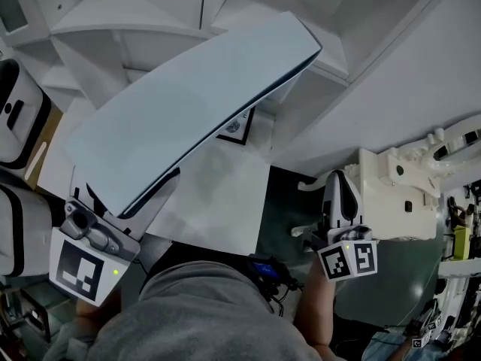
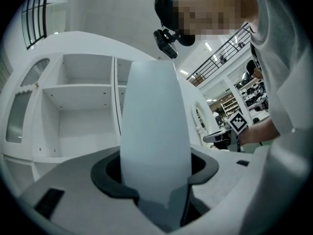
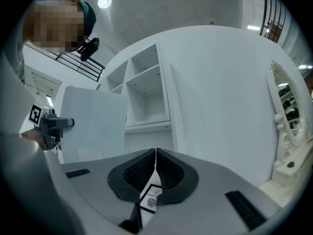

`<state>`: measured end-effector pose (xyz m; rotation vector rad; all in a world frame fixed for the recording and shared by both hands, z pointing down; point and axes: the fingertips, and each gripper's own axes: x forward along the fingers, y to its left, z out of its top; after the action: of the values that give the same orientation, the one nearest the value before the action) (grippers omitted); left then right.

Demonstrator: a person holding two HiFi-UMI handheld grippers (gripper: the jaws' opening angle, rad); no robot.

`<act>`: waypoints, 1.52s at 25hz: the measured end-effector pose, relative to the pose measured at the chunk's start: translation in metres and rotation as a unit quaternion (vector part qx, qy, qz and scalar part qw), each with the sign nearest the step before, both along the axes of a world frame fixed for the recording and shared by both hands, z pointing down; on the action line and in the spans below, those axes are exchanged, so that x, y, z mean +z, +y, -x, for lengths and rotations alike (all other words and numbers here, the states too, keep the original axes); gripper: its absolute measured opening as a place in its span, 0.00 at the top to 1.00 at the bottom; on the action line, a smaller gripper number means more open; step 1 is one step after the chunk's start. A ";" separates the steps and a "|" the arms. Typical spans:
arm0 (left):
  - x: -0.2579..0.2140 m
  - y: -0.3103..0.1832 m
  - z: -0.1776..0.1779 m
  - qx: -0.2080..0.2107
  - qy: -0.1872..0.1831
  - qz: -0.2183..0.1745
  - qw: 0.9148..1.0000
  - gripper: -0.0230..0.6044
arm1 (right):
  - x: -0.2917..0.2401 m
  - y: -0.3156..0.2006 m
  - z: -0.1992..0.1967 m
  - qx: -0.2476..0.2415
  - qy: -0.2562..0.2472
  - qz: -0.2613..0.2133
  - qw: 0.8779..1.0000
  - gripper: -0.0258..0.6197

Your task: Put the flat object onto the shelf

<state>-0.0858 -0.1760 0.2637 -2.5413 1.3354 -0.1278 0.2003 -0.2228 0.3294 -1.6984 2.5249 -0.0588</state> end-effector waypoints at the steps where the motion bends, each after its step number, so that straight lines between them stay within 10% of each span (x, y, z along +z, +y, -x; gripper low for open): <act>1: -0.003 -0.001 -0.001 -0.002 -0.001 -0.001 1.000 0.53 | 0.000 -0.003 -0.001 -0.004 -0.001 0.000 1.000 0.92; 38: -0.100 0.010 -0.028 -0.002 -0.001 -0.118 0.993 0.54 | -0.158 0.001 0.070 -0.127 0.052 -0.185 0.973 0.92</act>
<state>-0.0575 -0.1658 0.1634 -2.3411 1.2719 0.0260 0.1307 -0.2222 0.1711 -1.2639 2.6033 0.4619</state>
